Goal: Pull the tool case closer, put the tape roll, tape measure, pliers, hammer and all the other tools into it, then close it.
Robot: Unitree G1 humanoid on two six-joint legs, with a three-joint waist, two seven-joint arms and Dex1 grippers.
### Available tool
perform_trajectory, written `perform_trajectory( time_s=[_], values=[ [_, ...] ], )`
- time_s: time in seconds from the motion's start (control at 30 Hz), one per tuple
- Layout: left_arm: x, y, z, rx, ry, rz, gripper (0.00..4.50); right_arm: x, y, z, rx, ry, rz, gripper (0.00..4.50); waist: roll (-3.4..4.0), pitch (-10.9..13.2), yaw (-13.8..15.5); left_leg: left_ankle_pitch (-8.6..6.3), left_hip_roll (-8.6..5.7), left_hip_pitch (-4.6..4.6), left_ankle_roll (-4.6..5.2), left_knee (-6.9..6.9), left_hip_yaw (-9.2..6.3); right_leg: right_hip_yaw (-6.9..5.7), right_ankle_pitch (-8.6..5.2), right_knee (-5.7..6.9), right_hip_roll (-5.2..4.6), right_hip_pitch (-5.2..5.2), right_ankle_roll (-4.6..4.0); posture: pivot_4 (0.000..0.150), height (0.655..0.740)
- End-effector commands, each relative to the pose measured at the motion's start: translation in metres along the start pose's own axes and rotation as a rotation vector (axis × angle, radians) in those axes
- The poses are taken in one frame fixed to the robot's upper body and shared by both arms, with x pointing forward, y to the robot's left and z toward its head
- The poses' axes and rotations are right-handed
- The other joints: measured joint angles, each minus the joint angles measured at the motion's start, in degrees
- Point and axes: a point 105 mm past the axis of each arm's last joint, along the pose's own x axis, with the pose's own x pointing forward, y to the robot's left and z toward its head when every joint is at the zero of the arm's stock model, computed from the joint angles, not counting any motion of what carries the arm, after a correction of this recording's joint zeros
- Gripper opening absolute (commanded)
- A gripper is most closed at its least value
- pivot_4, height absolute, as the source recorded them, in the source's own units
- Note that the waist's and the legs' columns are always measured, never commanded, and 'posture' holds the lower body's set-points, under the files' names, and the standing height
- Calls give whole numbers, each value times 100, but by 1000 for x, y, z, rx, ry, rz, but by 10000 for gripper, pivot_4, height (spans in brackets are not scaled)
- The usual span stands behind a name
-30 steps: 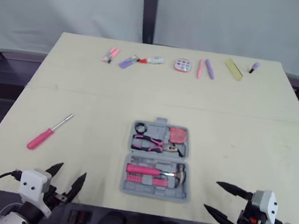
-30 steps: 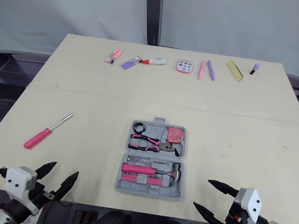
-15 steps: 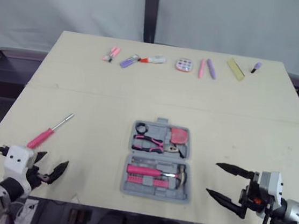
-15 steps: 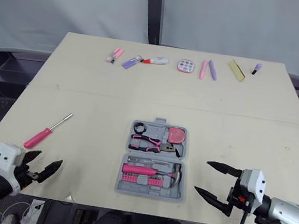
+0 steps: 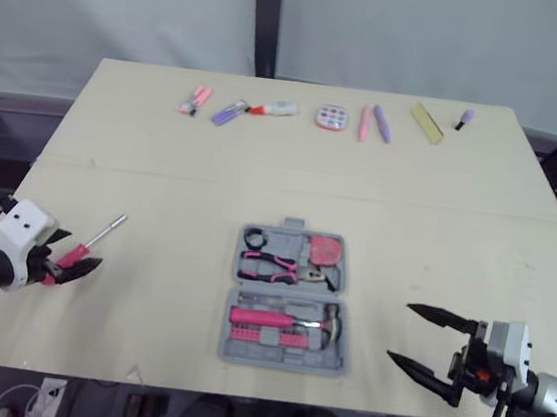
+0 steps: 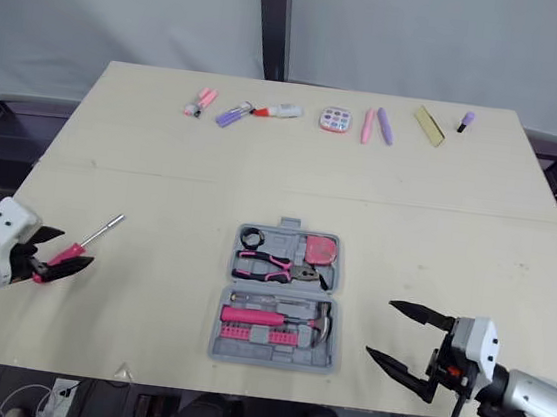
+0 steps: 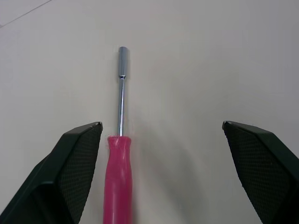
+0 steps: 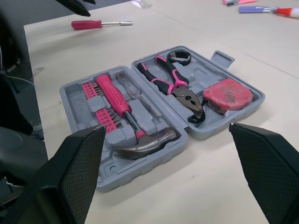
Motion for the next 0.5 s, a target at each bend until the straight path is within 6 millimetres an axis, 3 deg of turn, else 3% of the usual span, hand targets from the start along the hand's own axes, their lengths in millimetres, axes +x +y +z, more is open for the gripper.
perform_trajectory(
  time_s=[0.03, 0.33, 0.5],
  values=[
    [-3, 8, 0, 17, 23, 18, 44283, -4, -2, 8, -40, -13, -23, 45000, -1, 1, -4, 1, 2, 1, -1, 4, 2, 0, 0, 3, 0, 0, 1, 1500, 7400],
    [-1, 15, -26, -49, 115, 18, 44283, -7, -2, 9, -42, -2, -35, 45000, -2, 1, 13, 3, 5, 8, -5, 7, -1, 14, 0, 21, -8, -1, 1, 1500, 7400],
    [14, 20, -32, -57, 141, 20, 44283, -7, -3, 11, -48, -1, -42, 45000, -3, 2, 23, 4, 4, 8, -7, 11, -2, 10, 0, 29, -4, -2, 1, 1500, 7400]
  ],
)
